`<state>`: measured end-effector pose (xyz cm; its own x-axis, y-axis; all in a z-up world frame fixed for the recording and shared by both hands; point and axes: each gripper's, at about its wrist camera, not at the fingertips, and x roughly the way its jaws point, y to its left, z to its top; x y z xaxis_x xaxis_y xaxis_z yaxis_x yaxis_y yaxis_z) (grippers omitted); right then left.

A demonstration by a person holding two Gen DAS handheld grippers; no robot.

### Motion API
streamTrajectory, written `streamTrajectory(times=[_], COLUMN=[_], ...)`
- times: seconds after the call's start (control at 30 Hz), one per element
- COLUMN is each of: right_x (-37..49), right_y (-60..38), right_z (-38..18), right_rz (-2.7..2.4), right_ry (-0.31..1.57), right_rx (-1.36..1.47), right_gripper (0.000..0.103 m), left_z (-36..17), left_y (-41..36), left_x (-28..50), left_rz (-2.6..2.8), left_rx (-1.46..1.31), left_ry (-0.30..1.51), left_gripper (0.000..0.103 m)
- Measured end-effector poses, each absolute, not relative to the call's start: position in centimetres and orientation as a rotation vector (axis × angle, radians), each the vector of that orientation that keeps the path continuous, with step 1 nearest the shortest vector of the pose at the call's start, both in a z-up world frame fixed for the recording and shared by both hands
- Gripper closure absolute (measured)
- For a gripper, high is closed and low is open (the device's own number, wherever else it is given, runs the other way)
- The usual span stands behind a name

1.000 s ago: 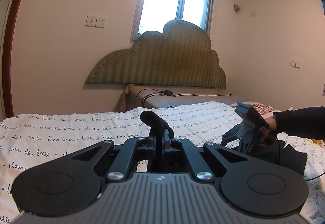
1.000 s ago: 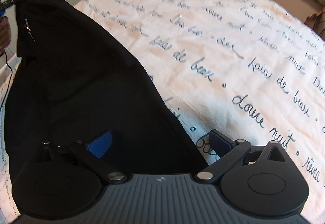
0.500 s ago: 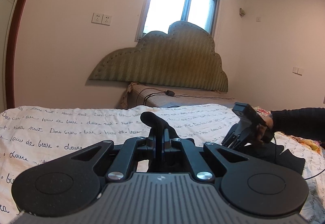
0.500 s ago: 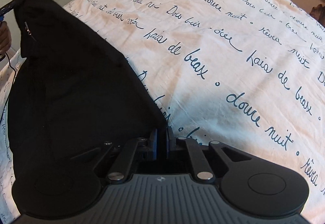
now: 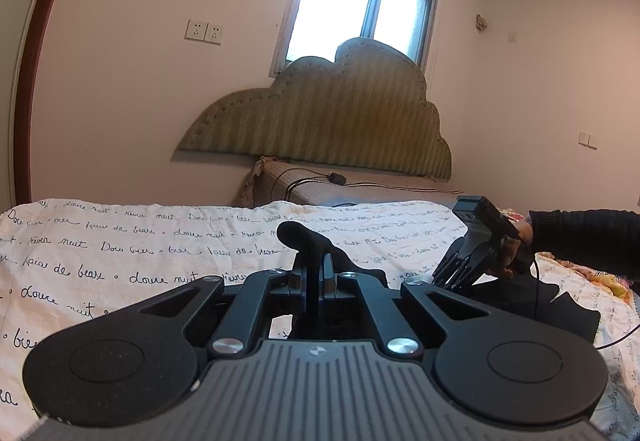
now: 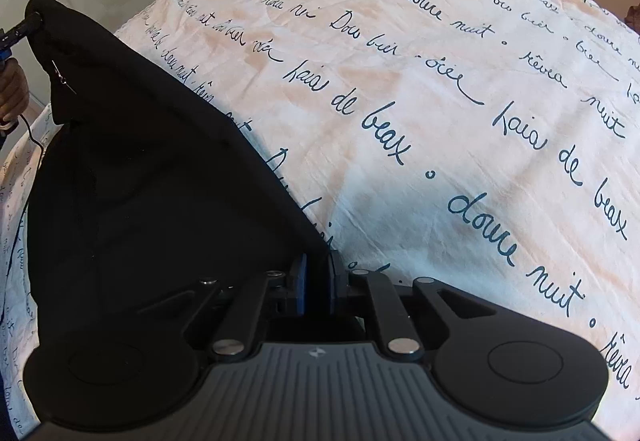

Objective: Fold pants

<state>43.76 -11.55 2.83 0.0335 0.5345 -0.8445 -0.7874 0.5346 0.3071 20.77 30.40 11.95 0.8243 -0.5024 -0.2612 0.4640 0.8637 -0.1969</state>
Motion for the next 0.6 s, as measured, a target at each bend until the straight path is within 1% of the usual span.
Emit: streamTrajectory(times=[0.1,0.23,0.27,0.3,0.33,0.4,0.43,0.5,0.6], right_x=[44.0,44.6,44.5,44.3,44.2,43.8,43.5,43.2,41.6], right_y=[-12.5,-13.8,-13.8,-13.6,-13.4,-12.9,-12.6,-12.2,-12.3], right_z=[2.9,2.3,2.3,2.3,2.4,2.6,2.8,3.3,5.1], right_rz=[1.051,1.058,1.060,1.065,1.079,1.076,1.073,1.043,1.054], right_ry=[1.156,1.173,1.162,1.151,1.141,1.126,1.115,1.120,1.071], right_rx=[-0.257,-0.168,-0.157,-0.155,-0.161,-0.193,-0.229,-0.255,-0.291], right_gripper=[0.093,0.093,0.092,0.087,0.087,0.089,0.094,0.099,0.099], left_z=[11.8,11.4,11.4,11.4,11.3,11.4,11.4,11.5,11.9], left_y=[30.6,30.8,30.8,30.8,30.8,30.8,30.8,31.2,31.8], left_x=[20.7,20.9,21.1,21.2,21.2,21.3,21.3,21.3,20.8], left_rz=[-0.514,-0.508,-0.507,-0.503,-0.498,-0.490,-0.483,-0.476,-0.473], left_rx=[-0.129,-0.142,-0.147,-0.152,-0.154,-0.155,-0.155,-0.170,-0.199], left_ry=[0.311,0.312,0.313,0.315,0.317,0.322,0.325,0.324,0.310], left_gripper=[0.098,0.098,0.098,0.098,0.098,0.098,0.098,0.098,0.098])
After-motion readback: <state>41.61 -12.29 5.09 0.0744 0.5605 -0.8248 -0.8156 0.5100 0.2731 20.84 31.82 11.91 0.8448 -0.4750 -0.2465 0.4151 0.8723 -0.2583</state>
